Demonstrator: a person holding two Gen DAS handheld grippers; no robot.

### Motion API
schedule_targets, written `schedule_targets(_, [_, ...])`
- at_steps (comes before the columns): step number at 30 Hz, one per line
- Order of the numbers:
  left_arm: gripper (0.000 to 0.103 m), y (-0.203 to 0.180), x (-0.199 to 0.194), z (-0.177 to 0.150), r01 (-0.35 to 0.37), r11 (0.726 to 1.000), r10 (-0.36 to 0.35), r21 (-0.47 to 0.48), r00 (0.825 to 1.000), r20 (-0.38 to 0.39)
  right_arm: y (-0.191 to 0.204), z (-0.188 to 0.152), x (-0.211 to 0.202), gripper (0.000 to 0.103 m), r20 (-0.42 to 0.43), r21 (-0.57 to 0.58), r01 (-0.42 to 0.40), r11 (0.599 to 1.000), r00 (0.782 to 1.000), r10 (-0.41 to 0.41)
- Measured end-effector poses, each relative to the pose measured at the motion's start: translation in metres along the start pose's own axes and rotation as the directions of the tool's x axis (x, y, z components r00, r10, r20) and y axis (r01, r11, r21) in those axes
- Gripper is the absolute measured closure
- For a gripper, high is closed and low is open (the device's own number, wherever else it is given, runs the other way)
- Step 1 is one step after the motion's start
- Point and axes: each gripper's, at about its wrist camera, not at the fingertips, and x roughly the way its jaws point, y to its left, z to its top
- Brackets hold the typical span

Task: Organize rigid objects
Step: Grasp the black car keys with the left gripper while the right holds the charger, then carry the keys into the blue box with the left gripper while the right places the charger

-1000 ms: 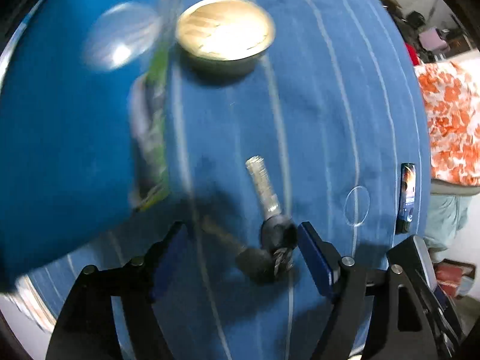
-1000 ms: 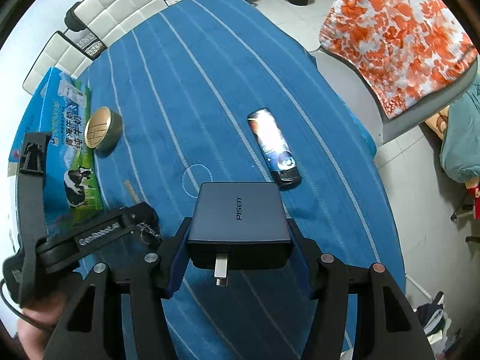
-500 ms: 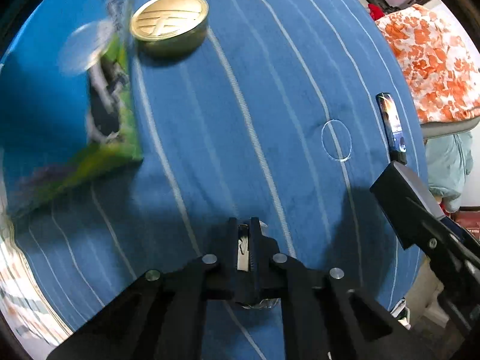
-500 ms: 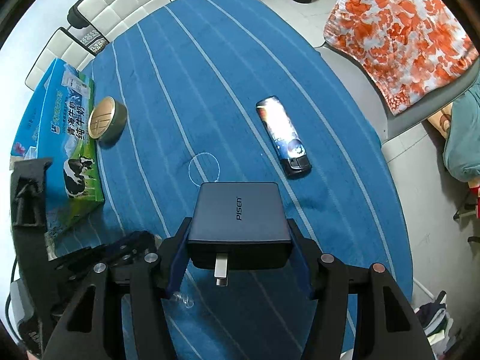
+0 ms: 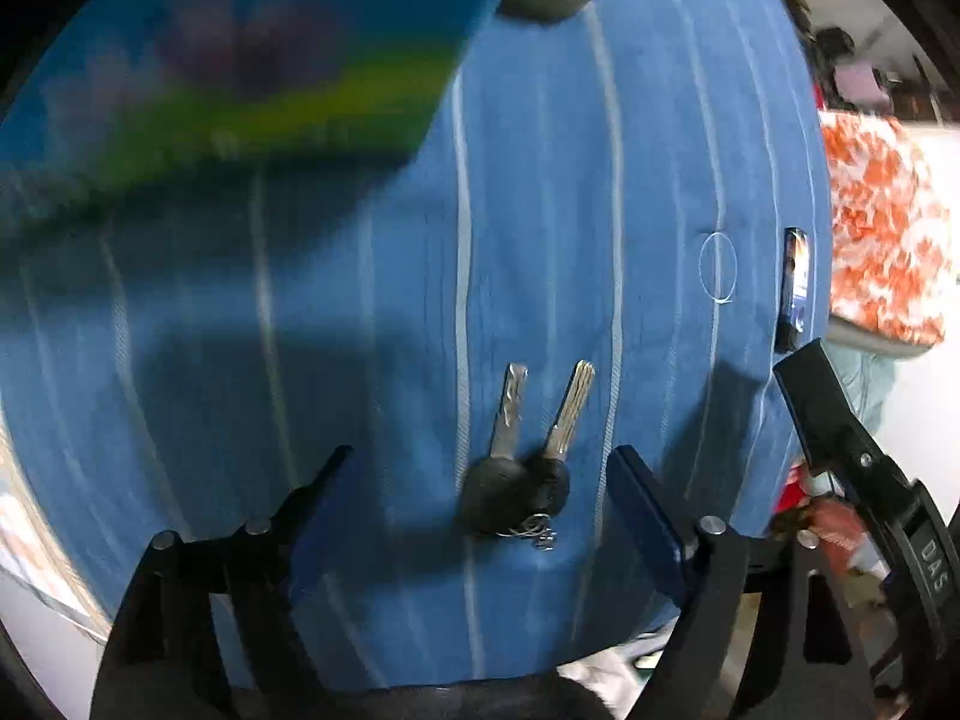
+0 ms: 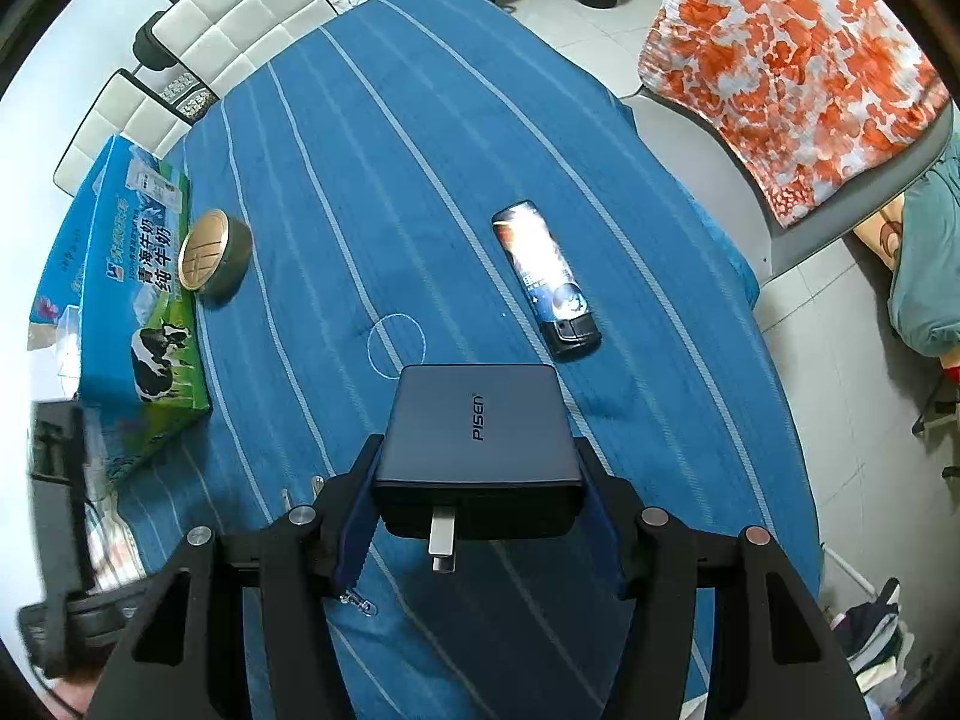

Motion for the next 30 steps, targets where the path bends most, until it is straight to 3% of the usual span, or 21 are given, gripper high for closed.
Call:
schedule_targets(2, [0.018,-0.008,0.011,-0.002,-0.05,0.998,0.05,0.048,0.999,-0.002,0.001,-0.002,0.003,0.041,-0.009,-0.008,0.006,1.0,1.0,-0.006])
schedule_targets(4, [0.024,-0.026,0.013,-0.007,-0.155,0.978,0.149,0.141,0.987,0.054,0.003,-0.004,0.005,0.041,-0.013,-0.017,0.012,1.0,1.0,-0.012])
schedule_targets(5, [0.032,-0.034,0.015,-0.011,-0.216,0.958,0.205,0.188,0.976,0.076,0.004,-0.006,0.005,0.041,-0.014,-0.02,0.014,1.0,1.0,-0.014])
schedule_targets(7, [0.05,-0.042,0.013,-0.018,-0.248,0.939,0.227,0.239,0.967,0.113,0.006,-0.009,0.007,0.041,-0.017,-0.021,0.013,1.0,1.0,-0.013])
schedule_targets(8, [0.07,-0.043,0.01,-0.02,-0.251,0.932,0.227,0.261,0.966,0.121,0.007,-0.01,0.008,0.041,-0.021,-0.018,0.008,1.0,1.0,-0.009])
schedule_targets(9, [0.083,-0.046,0.01,-0.02,-0.251,0.93,0.228,0.268,0.967,0.117,0.008,-0.011,0.009,0.041,-0.023,-0.017,0.005,1.0,1.0,-0.006])
schedule_targets(11, [0.094,-0.041,0.008,-0.015,-0.233,0.935,0.214,0.266,0.972,0.098,0.011,-0.012,0.011,0.041,-0.027,-0.018,-0.002,1.0,1.0,0.001])
schedule_targets(16, [0.096,-0.014,-0.012,-0.012,-0.196,0.944,0.178,0.265,0.98,0.089,0.017,-0.011,0.003,0.041,-0.001,-0.033,-0.005,0.999,1.0,0.005])
schedule_targets(23, [0.097,-0.021,-0.047,-0.009,-0.13,0.955,0.1,0.265,0.987,0.123,0.017,-0.008,-0.003,0.041,0.014,-0.029,-0.013,0.999,1.0,0.014])
schedule_targets(24, [0.102,-0.024,-0.054,-0.007,-0.135,0.951,0.098,0.278,0.985,0.143,0.017,-0.007,-0.003,0.041,0.015,-0.029,-0.014,0.999,1.0,0.015])
schedule_targets(30, [0.102,-0.028,-0.082,-0.015,-0.12,0.938,0.058,0.325,0.979,0.194,0.021,-0.008,-0.01,0.041,0.029,-0.04,-0.025,0.999,0.999,0.026])
